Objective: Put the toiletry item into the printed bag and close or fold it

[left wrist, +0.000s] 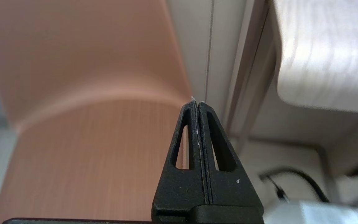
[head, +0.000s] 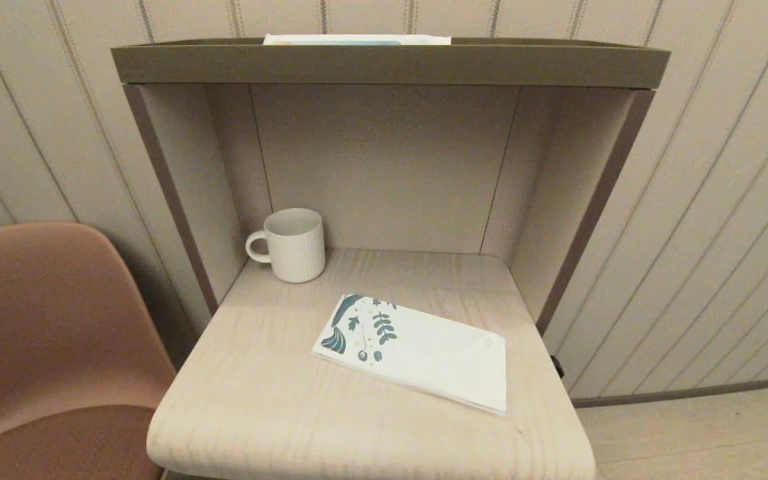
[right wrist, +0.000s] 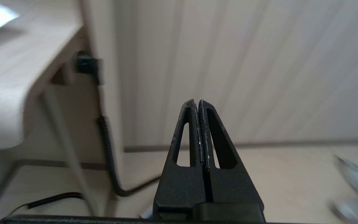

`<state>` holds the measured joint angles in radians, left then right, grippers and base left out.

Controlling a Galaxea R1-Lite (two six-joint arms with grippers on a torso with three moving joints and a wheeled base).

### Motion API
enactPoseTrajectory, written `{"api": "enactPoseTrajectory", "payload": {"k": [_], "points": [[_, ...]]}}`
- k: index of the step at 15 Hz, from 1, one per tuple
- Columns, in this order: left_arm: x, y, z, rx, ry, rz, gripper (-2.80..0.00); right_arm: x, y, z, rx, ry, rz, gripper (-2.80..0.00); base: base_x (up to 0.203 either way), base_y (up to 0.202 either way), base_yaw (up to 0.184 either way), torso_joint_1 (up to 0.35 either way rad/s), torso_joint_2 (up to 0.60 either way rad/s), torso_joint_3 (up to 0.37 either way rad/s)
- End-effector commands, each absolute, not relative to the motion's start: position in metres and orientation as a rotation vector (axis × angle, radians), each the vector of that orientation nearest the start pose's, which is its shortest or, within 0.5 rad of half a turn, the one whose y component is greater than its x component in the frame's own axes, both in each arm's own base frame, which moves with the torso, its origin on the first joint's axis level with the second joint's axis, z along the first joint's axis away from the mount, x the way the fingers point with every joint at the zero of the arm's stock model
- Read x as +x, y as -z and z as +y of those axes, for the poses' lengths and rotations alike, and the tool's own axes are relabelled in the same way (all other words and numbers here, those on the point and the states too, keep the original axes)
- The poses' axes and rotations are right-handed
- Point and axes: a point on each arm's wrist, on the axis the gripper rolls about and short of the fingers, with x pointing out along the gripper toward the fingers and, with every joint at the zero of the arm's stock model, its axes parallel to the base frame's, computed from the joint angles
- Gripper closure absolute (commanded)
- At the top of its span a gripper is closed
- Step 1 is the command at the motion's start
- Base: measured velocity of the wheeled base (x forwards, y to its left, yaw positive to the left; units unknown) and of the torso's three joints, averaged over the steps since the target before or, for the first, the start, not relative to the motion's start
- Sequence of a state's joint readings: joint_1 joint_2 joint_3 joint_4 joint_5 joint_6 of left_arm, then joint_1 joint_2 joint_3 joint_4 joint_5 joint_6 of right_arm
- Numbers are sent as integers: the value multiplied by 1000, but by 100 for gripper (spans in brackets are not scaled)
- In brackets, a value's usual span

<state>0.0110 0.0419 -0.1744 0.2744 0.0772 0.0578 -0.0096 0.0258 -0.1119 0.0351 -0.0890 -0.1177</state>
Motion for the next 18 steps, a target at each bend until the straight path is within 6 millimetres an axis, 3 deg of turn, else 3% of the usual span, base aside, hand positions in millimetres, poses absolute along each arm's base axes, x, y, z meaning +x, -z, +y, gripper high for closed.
{"api": "enactPoseTrajectory", "payload": {"k": [1, 3, 5, 18], "points": [[-31, -81, 1, 73, -75, 100, 0, -25, -91, 0, -117, 48, -132, 0, 0, 0, 0, 0, 0, 0], [-25, -74, 0, 79, -13, 54, 0, -25, -98, 1, -109, -1, -220, 0, 0, 0, 0, 0, 0, 0], [-24, -75, -1, 85, 11, 33, 0, -24, -89, 1, -69, -17, -129, 0, 0, 0, 0, 0, 0, 0], [-24, -76, 0, -7, -11, 27, 0, -24, -89, 0, -21, 8, -132, 0, 0, 0, 0, 0, 0, 0]]}}
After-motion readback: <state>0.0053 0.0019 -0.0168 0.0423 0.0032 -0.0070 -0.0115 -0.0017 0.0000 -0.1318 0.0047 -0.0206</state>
